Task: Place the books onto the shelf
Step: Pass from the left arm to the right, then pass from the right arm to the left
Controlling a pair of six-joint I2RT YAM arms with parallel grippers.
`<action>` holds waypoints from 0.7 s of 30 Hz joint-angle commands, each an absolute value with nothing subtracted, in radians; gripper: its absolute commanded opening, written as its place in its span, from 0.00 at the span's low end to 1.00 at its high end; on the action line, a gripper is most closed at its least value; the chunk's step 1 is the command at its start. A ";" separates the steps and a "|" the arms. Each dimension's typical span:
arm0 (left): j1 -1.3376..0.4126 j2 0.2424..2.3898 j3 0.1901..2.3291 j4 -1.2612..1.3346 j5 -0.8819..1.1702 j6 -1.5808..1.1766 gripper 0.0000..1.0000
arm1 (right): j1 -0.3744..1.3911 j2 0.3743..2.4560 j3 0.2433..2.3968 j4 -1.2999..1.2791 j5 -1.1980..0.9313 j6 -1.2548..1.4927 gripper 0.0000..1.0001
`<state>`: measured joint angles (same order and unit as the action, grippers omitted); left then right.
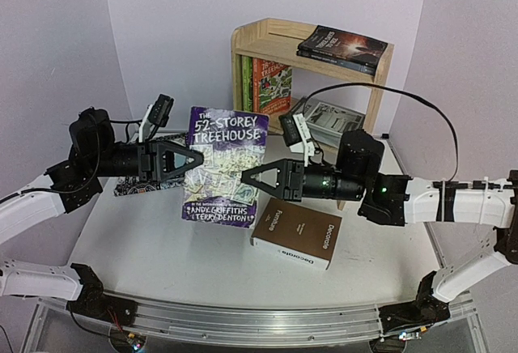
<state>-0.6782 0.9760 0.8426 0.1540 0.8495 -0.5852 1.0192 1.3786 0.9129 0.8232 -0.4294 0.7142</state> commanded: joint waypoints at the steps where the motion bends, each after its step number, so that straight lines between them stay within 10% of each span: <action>1: -0.683 0.975 0.857 0.258 0.903 -0.604 0.42 | 0.990 1.299 0.894 0.907 -0.355 0.724 0.00; 6: -0.683 0.998 0.848 0.258 0.925 -0.599 0.60 | 0.989 1.271 0.888 0.911 -0.344 0.722 0.00; 21: -0.683 1.035 0.823 0.258 1.033 -0.586 0.43 | 0.975 1.259 0.913 0.908 -0.373 0.736 0.00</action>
<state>-0.6768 1.0304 0.8411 0.2191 0.9267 -0.6018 1.0018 1.3023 0.8715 0.7839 -0.4018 0.7161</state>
